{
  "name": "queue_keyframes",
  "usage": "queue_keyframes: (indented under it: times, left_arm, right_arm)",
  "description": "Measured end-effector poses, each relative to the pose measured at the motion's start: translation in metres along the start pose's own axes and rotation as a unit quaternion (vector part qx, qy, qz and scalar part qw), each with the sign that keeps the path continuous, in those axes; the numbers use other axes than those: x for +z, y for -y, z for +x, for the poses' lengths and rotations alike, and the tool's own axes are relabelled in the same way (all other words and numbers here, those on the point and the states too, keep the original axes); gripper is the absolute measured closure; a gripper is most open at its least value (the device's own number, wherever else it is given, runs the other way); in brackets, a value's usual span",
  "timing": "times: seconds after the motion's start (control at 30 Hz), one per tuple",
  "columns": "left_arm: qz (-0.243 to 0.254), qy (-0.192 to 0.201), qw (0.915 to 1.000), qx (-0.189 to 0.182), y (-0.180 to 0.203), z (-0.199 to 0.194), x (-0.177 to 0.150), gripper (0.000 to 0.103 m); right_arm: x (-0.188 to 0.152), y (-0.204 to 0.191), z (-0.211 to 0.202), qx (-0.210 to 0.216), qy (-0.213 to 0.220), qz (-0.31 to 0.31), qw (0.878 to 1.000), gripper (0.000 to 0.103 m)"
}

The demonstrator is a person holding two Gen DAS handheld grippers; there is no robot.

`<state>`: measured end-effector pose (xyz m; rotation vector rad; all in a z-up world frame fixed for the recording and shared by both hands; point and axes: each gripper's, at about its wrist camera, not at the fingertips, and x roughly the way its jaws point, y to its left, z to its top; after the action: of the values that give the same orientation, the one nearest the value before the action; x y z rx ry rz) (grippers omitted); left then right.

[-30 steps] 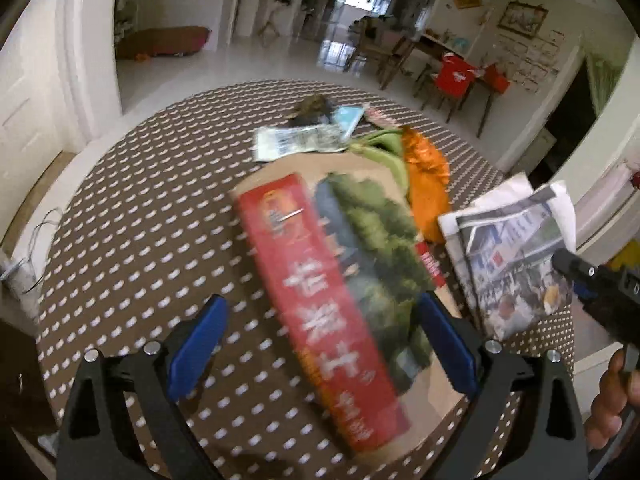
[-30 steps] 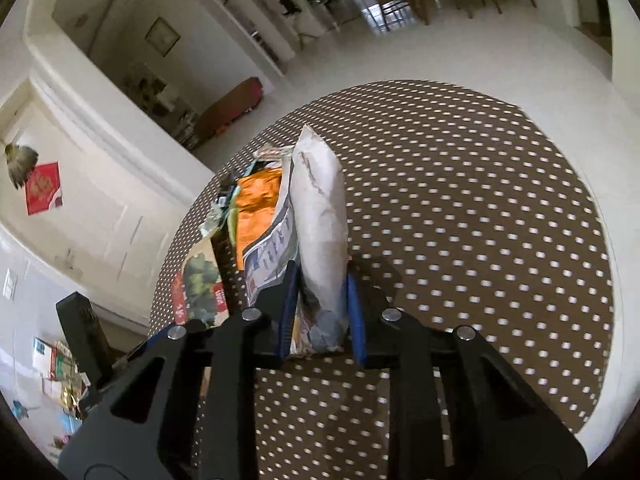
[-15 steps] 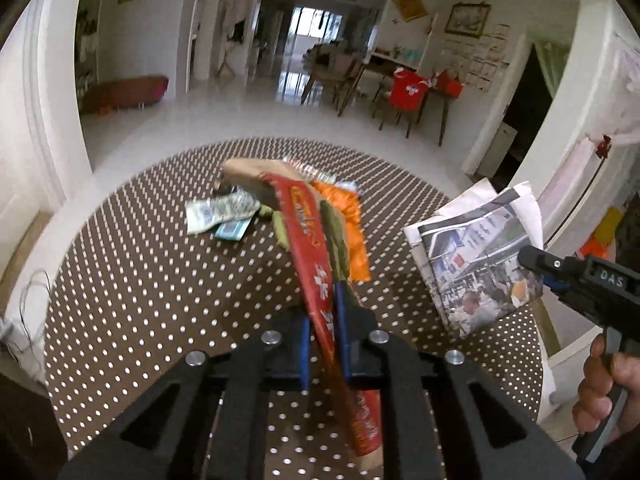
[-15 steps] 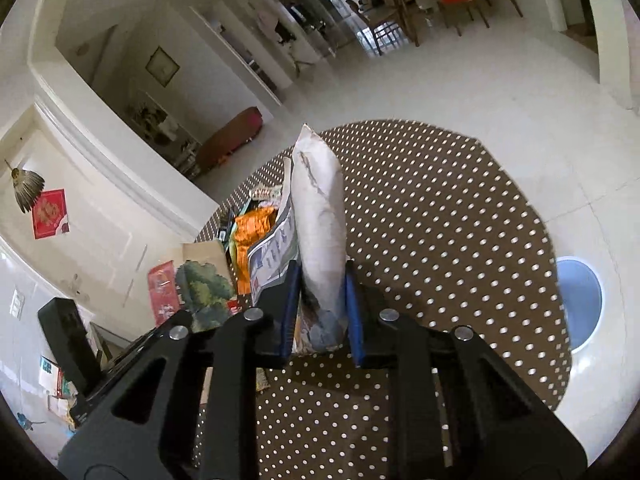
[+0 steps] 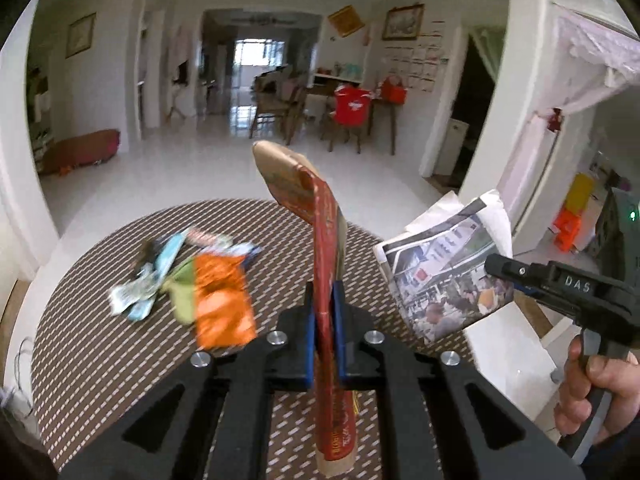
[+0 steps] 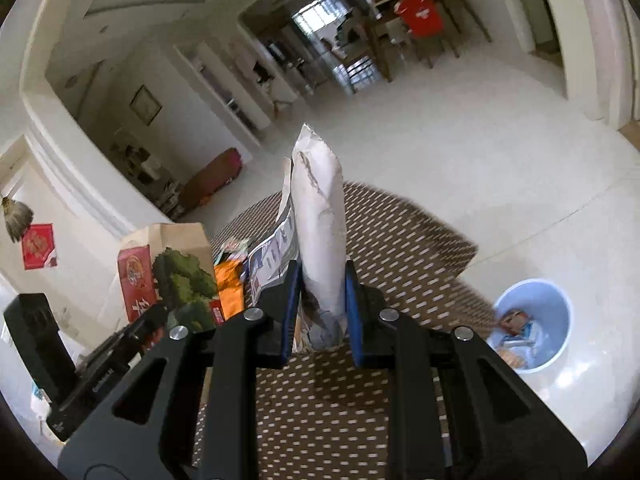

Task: Collect trash
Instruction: 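Carry both items over the blue bin and open both tools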

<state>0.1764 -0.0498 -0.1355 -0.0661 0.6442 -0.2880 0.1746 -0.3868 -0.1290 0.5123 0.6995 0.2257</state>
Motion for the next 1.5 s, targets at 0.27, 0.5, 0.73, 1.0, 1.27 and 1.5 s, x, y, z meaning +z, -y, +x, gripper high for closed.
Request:
queue_keyframes:
  times: [0.27, 0.5, 0.73, 1.0, 1.27, 1.5]
  left_arm:
    - [0.047, 0.006, 0.9971, -0.061, 0.077, 0.038, 0.03, 0.096]
    - [0.07, -0.011, 0.992, -0.104, 0.139, 0.081, 0.04, 0.096]
    - [0.086, -0.047, 0.9868, -0.129, 0.186, 0.131, 0.038, 0.096]
    - [0.095, -0.111, 0.9804, -0.132, 0.22, 0.198, 0.018, 0.096]
    - [0.115, -0.166, 0.9715, -0.123, 0.254, 0.256, -0.001, 0.096]
    - [0.136, -0.219, 0.9588, -0.119, 0.282, 0.296, -0.028, 0.095]
  right_arm:
    - [0.025, 0.062, -0.044, -0.08, 0.043, 0.018, 0.996, 0.082]
    - [0.037, 0.122, -0.063, -0.163, 0.056, 0.03, 0.985, 0.082]
    - [0.034, 0.191, -0.038, -0.226, 0.017, 0.056, 0.972, 0.082]
    - [0.014, 0.264, 0.018, -0.213, -0.04, 0.122, 0.969, 0.063]
    - [0.004, 0.311, 0.019, -0.194, -0.036, 0.187, 0.962, 0.037]
    - [0.011, 0.312, -0.021, -0.202, 0.005, 0.193, 0.96, 0.026]
